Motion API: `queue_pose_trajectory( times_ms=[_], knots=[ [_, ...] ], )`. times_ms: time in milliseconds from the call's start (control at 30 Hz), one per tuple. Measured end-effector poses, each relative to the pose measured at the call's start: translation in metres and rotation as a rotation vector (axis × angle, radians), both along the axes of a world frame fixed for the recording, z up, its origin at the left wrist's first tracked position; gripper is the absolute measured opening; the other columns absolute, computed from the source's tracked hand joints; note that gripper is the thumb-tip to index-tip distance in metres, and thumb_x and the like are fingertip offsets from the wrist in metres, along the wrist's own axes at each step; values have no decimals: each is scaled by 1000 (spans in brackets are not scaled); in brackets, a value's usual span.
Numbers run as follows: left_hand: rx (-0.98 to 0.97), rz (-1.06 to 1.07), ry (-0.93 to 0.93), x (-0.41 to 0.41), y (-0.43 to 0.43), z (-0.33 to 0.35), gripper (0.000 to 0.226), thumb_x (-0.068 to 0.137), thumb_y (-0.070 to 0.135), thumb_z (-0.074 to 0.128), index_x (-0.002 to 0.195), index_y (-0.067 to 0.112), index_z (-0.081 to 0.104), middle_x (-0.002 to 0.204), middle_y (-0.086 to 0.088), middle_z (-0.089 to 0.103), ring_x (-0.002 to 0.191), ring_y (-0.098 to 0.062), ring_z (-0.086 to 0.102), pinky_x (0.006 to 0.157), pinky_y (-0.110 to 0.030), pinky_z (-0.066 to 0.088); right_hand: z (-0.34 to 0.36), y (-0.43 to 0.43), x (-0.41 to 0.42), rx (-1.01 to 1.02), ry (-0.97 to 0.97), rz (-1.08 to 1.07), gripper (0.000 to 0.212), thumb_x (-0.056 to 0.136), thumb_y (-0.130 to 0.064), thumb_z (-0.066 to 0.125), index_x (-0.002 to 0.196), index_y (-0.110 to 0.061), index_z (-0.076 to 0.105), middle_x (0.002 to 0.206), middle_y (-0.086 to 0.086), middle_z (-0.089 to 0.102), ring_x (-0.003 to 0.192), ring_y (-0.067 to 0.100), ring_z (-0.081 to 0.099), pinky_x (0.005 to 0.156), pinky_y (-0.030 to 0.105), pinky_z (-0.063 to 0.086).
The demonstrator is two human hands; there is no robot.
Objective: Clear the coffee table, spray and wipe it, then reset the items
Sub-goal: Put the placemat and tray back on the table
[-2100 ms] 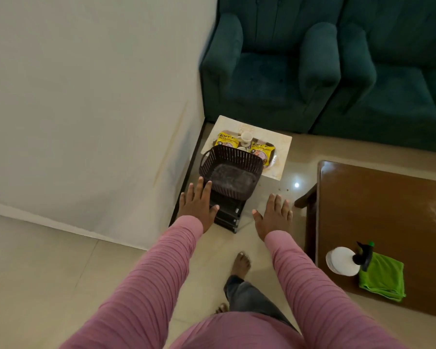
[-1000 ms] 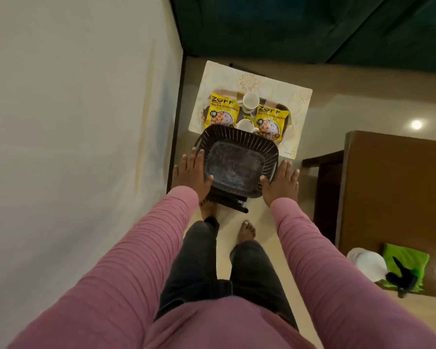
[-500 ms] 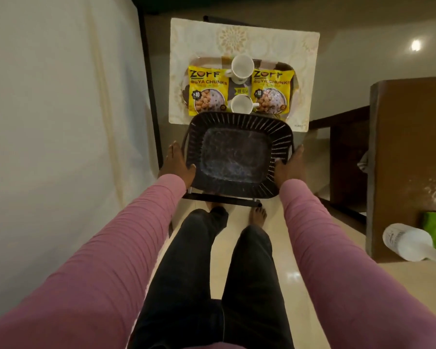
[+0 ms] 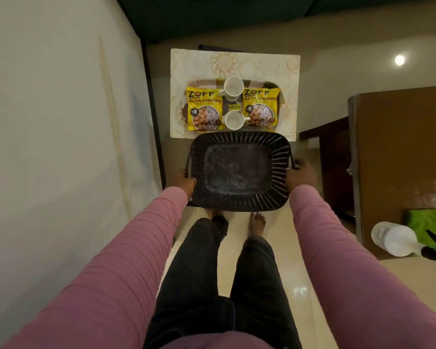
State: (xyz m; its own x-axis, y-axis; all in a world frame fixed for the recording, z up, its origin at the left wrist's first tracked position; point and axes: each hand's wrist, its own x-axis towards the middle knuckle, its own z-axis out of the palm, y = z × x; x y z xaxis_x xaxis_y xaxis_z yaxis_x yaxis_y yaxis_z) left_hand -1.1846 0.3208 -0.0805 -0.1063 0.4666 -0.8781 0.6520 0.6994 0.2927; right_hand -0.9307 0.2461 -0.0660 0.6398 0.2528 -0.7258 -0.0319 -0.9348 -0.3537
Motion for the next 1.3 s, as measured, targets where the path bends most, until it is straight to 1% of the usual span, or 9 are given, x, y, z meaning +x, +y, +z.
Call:
queue_pose_trajectory(
  times_ms=[100,200,500,767,900,967,1033,1133,1300],
  knots=[
    [6,21,4,0,-7,4,32,97,14,49,128,12,53,116,-12,61,93,-25,57,65,-26,43,8,-8,0,22,35,-8,44,91,-12,51,134,-23,47,128,7,57,107,29,60,89,46,52],
    [5,13,27,-4,-8,-4,30,95,17,51,125,13,55,113,-13,62,92,-26,59,56,-24,39,1,-11,-4,22,91,-7,46,91,-12,52,135,-23,45,127,4,56,106,30,59,90,49,51],
    [-33,-16,51,-11,5,-25,31,95,14,51,125,11,54,109,-11,61,80,-19,55,54,-23,37,-28,-1,-13,-11,128,13,46,89,-18,58,133,-21,47,121,5,60,106,30,60,90,46,51],
    [-52,-26,30,-13,16,-35,24,95,15,51,118,12,56,101,-9,62,82,-21,57,58,-26,39,-39,12,-17,-35,152,-47,46,91,-18,57,135,-19,45,124,7,58,108,30,58,90,45,48],
    [-75,-16,29,-14,16,-40,25,95,15,52,119,12,55,104,-10,63,81,-20,57,58,-25,38,-45,15,-17,-46,111,-59,41,92,-31,55,131,-20,48,123,7,59,107,29,58,92,46,48],
    [-84,-1,20,-14,17,-40,32,95,18,54,127,14,52,116,-11,62,90,-22,60,63,-26,43,-47,18,-17,-45,56,-69,45,93,-45,48,131,-21,49,126,7,58,111,30,56,95,47,46],
    [-54,30,33,-9,21,-39,43,97,25,53,138,17,44,131,-10,56,110,-31,58,82,-36,51,-49,26,-12,-53,-10,-66,52,93,-57,37,129,-22,50,124,8,59,113,31,55,97,48,44],
    [69,31,121,7,37,-34,50,101,35,46,146,19,35,147,-9,44,130,-35,46,105,-48,40,-53,44,1,-21,-102,-77,59,92,-62,26,121,-20,55,116,7,63,108,29,58,96,50,44],
    [341,-26,231,32,97,-54,40,103,29,39,136,8,51,139,-13,53,126,-32,50,102,-35,38,-75,93,44,16,-133,-6,51,96,-53,32,121,-17,58,120,7,63,111,27,58,98,45,45]
  ],
)
